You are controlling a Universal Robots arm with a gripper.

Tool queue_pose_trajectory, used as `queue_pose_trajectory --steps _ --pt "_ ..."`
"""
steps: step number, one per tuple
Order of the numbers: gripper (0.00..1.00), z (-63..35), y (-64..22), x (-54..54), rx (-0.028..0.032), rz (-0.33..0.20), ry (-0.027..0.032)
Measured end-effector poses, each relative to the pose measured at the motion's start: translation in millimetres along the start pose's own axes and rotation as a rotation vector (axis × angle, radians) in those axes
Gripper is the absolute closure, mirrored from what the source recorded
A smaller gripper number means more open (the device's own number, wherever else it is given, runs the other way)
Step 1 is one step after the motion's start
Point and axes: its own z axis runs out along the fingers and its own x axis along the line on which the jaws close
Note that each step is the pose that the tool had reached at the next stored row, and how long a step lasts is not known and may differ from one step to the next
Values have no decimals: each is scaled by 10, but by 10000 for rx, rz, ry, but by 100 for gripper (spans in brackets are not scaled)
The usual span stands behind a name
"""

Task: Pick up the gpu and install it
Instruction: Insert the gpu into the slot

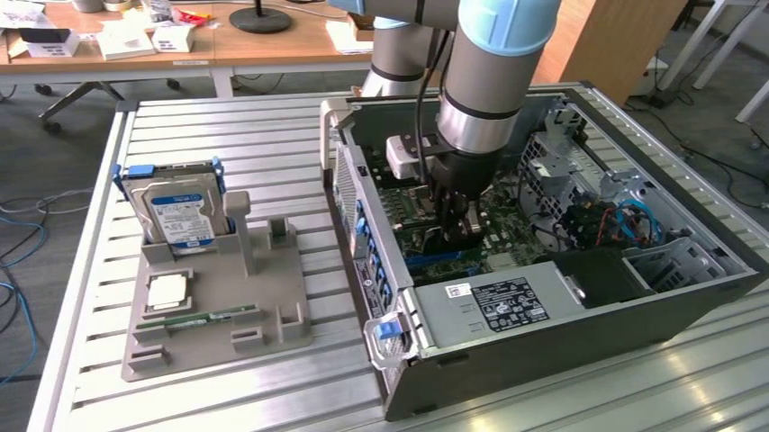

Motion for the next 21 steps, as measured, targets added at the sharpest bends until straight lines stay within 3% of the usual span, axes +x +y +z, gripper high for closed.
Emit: queue_pose_trajectory --steps 7,21 --pt "74 2 -44 2 -22 1 14" --pt "74 10 -35 3 -16 192 31"
